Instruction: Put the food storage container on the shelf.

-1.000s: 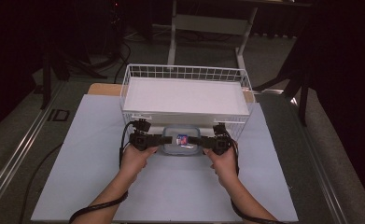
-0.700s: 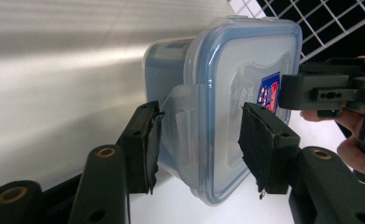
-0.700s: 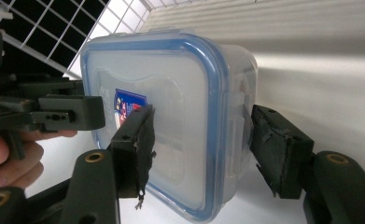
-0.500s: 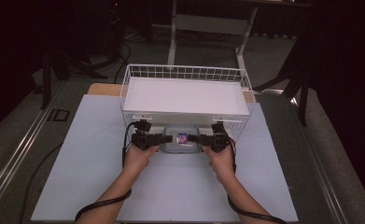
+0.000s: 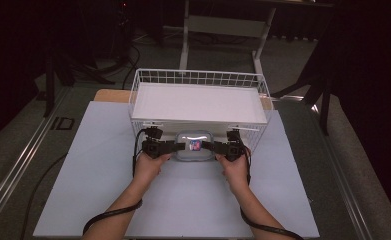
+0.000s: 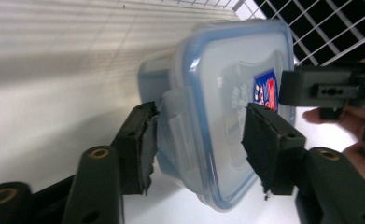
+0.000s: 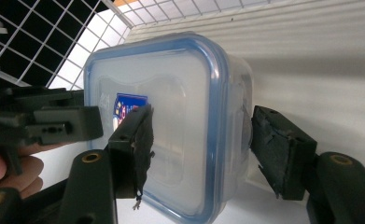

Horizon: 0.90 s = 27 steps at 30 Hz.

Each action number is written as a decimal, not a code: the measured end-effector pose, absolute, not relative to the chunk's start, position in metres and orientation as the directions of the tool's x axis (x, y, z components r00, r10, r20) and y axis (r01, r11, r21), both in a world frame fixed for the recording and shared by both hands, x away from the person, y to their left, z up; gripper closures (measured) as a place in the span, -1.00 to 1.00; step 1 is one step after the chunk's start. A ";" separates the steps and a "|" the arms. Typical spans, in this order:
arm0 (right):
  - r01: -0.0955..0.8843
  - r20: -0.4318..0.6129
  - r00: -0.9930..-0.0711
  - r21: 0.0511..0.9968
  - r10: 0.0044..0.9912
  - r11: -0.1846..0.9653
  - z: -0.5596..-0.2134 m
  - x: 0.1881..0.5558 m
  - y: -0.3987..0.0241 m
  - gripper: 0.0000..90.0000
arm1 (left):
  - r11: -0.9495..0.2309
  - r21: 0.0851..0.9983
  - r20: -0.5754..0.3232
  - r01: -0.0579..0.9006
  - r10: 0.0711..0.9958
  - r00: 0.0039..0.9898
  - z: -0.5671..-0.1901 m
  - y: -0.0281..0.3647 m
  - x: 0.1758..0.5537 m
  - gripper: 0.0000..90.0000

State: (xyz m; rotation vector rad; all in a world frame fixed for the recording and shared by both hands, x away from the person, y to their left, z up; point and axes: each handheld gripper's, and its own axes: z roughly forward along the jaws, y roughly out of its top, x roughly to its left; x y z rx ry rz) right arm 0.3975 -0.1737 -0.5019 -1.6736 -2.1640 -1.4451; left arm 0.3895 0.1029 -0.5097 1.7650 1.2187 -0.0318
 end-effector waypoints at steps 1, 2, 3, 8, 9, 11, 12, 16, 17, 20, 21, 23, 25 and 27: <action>0.777 0.532 -0.413 0.629 0.739 -0.019 -0.502 0.398 -0.173 -0.13 | -0.056 0.687 -0.478 0.725 0.716 0.508 -0.509 0.101 0.389 -0.02; 0.777 0.532 -0.413 0.629 0.739 -0.019 -0.502 0.398 -0.173 -0.13 | -0.056 0.687 -0.478 0.725 0.716 0.508 -0.509 0.101 0.389 -0.06; 0.766 0.521 -0.423 0.643 0.742 -0.015 -0.502 0.398 -0.173 -0.14 | -0.101 0.717 -0.413 0.690 0.736 0.537 -0.509 0.096 0.389 -0.06; 0.751 0.479 -0.419 0.661 0.772 -0.003 -0.503 0.398 -0.171 -0.14 | -0.052 0.723 -0.427 0.689 0.750 0.505 -0.513 0.099 0.394 -0.21; 0.756 0.484 -0.414 0.654 0.771 -0.005 -0.503 0.397 -0.171 -0.14 | -0.059 0.727 -0.411 0.684 0.761 0.502 -0.512 0.100 0.395 -0.21; 0.750 0.473 -0.420 0.661 0.775 0.004 -0.504 0.398 -0.168 -0.14 | -0.079 0.736 -0.379 0.672 0.774 0.507 -0.509 0.100 0.395 -0.16; 0.753 0.472 -0.415 0.658 0.778 0.003 -0.504 0.397 -0.167 -0.15 | -0.100 0.744 -0.359 0.660 0.775 0.521 -0.508 0.099 0.396 -0.16; 0.734 0.437 -0.430 0.679 0.790 0.024 -0.501 0.394 -0.166 -0.16 | -0.105 0.777 -0.320 0.620 0.783 0.533 -0.504 0.093 0.388 -0.24; 0.723 0.421 -0.435 0.690 0.795 0.030 -0.500 0.393 -0.166 -0.16 | -0.094 0.779 -0.328 0.620 0.782 0.530 -0.503 0.093 0.385 -0.27; 0.699 0.395 -0.461 0.714 0.795 0.050 -0.497 0.390 -0.167 -0.16 | -0.114 0.775 -0.318 0.622 0.780 0.539 -0.502 0.095 0.383 -0.31; 0.685 0.377 -0.467 0.726 0.800 0.058 -0.496 0.388 -0.168 -0.16 | -0.091 0.770 -0.322 0.631 0.799 0.508 -0.499 0.096 0.376 -0.31; 0.674 0.360 -0.473 0.736 0.804 0.067 -0.492 0.380 -0.168 -0.20 | -0.108 0.779 -0.328 0.618 0.770 0.548 -0.498 0.099 0.372 -0.38; 0.651 0.352 -0.489 0.756 0.798 0.065 -0.490 0.373 -0.169 -0.20 | -0.123 0.782 -0.348 0.611 0.727 0.592 -0.498 0.101 0.367 -0.49; 0.624 0.311 -0.511 0.776 0.801 0.097 -0.488 0.364 -0.167 -0.20 | -0.157 0.794 -0.325 0.587 0.707 0.628 -0.498 0.101 0.358 -0.62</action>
